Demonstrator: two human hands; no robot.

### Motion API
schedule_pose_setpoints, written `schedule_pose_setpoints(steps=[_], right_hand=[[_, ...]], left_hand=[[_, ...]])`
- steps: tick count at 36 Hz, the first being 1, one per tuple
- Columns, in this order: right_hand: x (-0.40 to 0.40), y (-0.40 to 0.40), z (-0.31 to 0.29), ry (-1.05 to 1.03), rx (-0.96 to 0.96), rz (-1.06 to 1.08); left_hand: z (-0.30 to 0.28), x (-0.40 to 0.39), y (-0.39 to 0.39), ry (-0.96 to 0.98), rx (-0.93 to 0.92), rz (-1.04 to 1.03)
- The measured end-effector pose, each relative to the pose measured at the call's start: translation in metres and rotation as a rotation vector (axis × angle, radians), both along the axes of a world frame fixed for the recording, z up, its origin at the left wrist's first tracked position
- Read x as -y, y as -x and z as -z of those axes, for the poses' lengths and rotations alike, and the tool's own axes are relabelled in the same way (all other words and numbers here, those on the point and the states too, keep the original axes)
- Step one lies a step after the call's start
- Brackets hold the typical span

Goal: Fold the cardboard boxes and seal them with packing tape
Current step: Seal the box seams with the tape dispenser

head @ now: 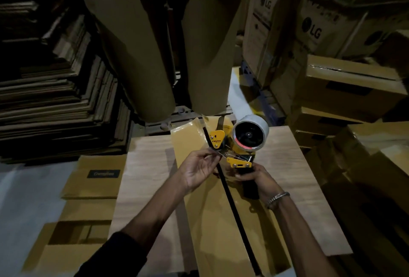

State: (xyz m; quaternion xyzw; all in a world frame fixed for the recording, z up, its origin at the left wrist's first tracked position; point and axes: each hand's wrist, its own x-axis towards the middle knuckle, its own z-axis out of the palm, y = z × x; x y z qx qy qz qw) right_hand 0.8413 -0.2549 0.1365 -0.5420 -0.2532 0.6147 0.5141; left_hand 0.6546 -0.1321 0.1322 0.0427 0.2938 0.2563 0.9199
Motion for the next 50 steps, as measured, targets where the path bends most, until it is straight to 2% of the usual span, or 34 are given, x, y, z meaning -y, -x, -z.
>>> schedule_pose_setpoints(steps=[6, 11, 17, 20, 23, 29, 31, 34, 37, 40, 50], right_hand=[[-0.021, 0.007, 0.001, 0.029, 0.006, 0.094], [-0.038, 0.007, 0.006, 0.051, 0.028, 0.149], [-0.056, 0.011, 0.017, 0.034, 0.074, 0.196], [-0.059, 0.015, 0.022, 0.016, 0.035, 0.196], [-0.065, 0.020, 0.022, -0.004, 0.033, 0.178], [-0.084, 0.028, 0.012, -0.023, 0.060, 0.147], [-0.091, 0.033, 0.006, -0.002, 0.130, 0.135], [-0.104, 0.041, 0.001, 0.027, 0.273, 0.121], [-0.124, 0.048, -0.006, 0.042, 0.354, 0.148], [-0.141, 0.051, -0.008, 0.037, 0.416, 0.196], [-0.162, 0.052, 0.024, 0.136, 0.444, 0.170]], left_hand=[[0.006, -0.055, 0.005, 0.018, 0.075, 0.106], [0.014, -0.088, 0.002, -0.004, 0.054, 0.185], [0.025, -0.116, -0.007, -0.065, -0.063, 0.267], [0.027, -0.125, -0.003, -0.077, -0.029, 0.308], [0.019, -0.135, 0.004, -0.108, -0.024, 0.432], [-0.016, -0.179, 0.013, -0.315, -0.187, 0.656], [-0.033, -0.198, 0.012, -0.483, -0.333, 0.707], [-0.053, -0.224, 0.003, -0.838, -0.580, 0.833], [-0.056, -0.249, -0.006, -1.041, -0.724, 0.860], [-0.051, -0.266, -0.014, -1.110, -0.773, 0.828], [-0.010, -0.274, -0.020, -1.293, -0.875, 0.775]])
